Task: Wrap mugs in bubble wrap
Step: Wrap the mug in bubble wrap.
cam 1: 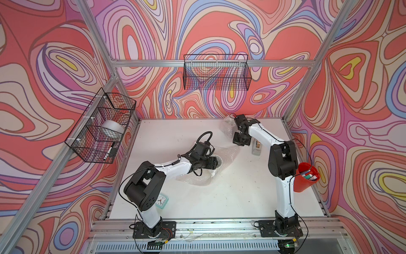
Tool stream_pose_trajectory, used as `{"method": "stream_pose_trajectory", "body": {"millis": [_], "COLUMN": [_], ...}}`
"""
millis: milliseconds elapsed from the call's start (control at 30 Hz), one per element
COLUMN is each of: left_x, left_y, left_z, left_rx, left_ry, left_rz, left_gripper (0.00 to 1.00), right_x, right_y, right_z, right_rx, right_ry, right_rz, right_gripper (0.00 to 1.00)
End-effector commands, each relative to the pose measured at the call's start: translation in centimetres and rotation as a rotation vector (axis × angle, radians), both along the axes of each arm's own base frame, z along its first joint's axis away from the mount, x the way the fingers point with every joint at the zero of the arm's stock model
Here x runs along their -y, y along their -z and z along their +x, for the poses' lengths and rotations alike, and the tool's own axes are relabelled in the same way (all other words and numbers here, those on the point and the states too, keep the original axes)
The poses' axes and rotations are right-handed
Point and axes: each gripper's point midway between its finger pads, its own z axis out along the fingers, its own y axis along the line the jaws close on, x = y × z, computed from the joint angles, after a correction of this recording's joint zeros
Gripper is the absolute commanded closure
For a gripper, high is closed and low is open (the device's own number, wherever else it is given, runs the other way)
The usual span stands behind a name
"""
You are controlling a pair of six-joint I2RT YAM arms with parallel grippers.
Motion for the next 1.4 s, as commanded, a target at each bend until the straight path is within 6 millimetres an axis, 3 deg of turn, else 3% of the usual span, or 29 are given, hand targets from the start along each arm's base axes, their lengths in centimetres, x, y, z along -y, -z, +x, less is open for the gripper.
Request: {"method": "stream_pose_trajectory", "body": {"millis": [0,133,233,400,633,833,967,1167,1367], "left_x": [0.2,0.0,-0.1,-0.2,-0.3,-0.4,-0.4,-1.2,-2.9], "left_y": [0.2,0.2,0.1,0.3,0.5,0.6,0.4,-1.3,-3.5], "left_z": [-0.1,-0.2,-0.3,-0.4,0.0,0.0,0.0,0.0,-0.2], "left_rx": [-0.014,-0.018,-0.02,-0.032,-0.048,-0.072,-0.075,-0.022,0.049], "left_ry": [0.015,0.01,0.005,-0.01,-0.046,-0.083,-0.102,-0.161,-0.228], "left_rz": [0.012,0.016,0.012,0.014,0.02,0.008,-0.009,-0.066,-0.08], "left_gripper": [0.28,0.28,0.29,0.34,0.36,0.42,0.43,0.55,0.59], "right_x": [-0.3,-2.2,-4.8,-8.5,-13.1,-15.5,-17.1,-17.0,-16.6], "right_y": [-3.8,-6.3,-8.5,-11.4,-13.0,-12.2,-10.1,-5.6,-2.3], "right_z": [0.6,0.5,-0.3,-2.7,-7.3,-10.6,-12.8,-14.2,-14.6], "right_rx": [0.116,0.209,0.281,0.337,0.306,0.245,0.161,0.065,0.013], "right_ry": [-0.001,-0.065,-0.155,-0.281,-0.438,-0.454,-0.451,-0.369,-0.339], "right_rz": [0.05,0.178,0.335,0.559,0.712,0.78,0.793,0.745,0.666], "right_gripper": [1.0,1.0,1.0,1.0,1.0,1.0,1.0,1.0,1.0]}}
